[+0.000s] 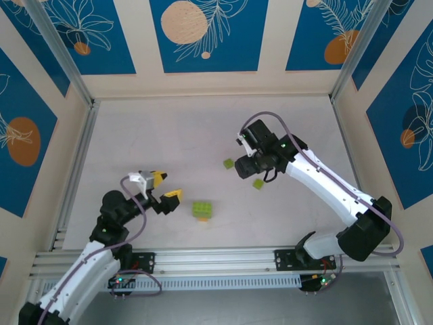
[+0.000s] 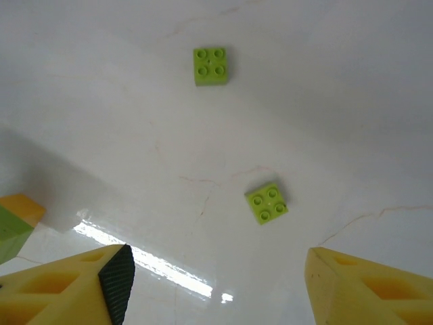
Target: Assemble a carrot with lego
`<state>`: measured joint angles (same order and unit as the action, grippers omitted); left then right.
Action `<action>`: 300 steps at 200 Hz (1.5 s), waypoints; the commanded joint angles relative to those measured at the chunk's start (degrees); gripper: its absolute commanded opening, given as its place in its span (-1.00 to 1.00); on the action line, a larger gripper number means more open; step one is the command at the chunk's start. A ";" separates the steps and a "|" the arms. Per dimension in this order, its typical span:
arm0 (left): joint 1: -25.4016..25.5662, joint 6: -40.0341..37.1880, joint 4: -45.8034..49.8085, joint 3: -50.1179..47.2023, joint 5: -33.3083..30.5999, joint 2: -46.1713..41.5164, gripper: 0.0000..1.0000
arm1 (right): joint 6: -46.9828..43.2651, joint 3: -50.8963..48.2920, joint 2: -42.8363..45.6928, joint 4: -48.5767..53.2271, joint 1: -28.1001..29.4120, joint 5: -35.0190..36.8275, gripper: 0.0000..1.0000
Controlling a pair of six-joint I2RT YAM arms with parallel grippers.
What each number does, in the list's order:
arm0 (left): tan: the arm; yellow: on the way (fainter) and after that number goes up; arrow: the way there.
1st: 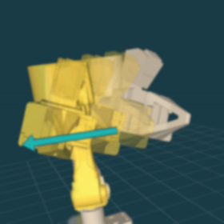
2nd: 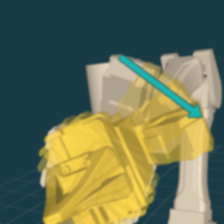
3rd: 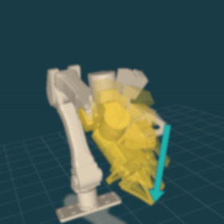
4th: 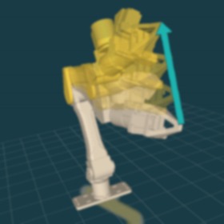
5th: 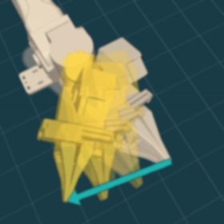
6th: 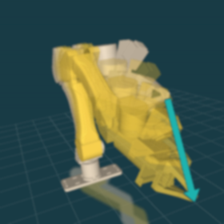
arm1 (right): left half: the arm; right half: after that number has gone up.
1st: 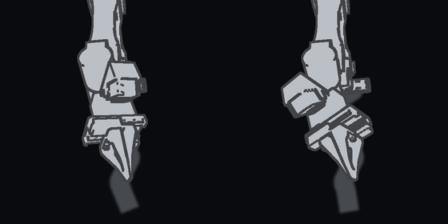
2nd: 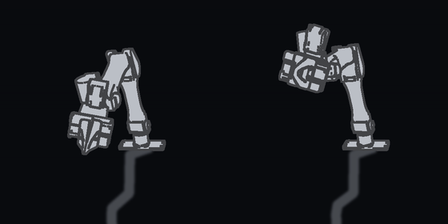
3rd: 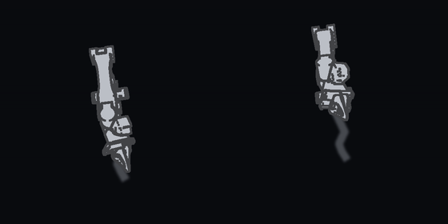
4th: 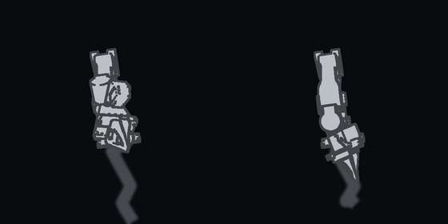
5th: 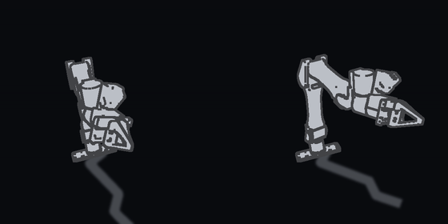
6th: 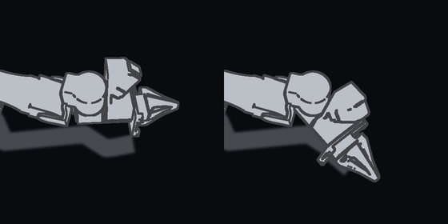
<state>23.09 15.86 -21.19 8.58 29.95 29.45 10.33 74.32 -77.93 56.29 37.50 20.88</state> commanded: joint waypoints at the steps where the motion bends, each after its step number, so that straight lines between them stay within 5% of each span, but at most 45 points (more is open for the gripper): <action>1: 5.67 -6.46 -0.02 3.41 3.34 5.98 0.98 | 3.02 -3.31 1.73 -3.02 -2.12 -4.44 0.37; 88: 21.03 -13.98 -10.28 3.68 -9.44 18.99 0.97 | 1.74 -8.98 1.96 -7.67 -7.60 -9.37 0.36; 122: 21.35 -13.51 -22.38 -1.33 -8.86 26.35 0.92 | 1.68 -7.34 0.87 -6.99 -7.79 -9.17 0.36; 184: 21.58 -14.12 -28.63 -4.39 -5.91 26.31 0.85 | 1.96 -3.03 -2.24 -3.50 -7.96 -10.19 0.35; 237: 21.83 -14.85 -38.41 -3.57 1.27 40.32 0.76 | 6.39 -1.05 -5.61 -1.24 -8.35 -9.65 0.35; 300: 21.92 -15.86 -37.04 -4.27 0.67 36.80 0.71 | 12.61 0.54 -17.02 -2.24 -7.88 -5.28 0.33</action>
<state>44.29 1.69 -55.16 4.80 28.80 65.56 17.61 72.42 -92.29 53.17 29.61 13.08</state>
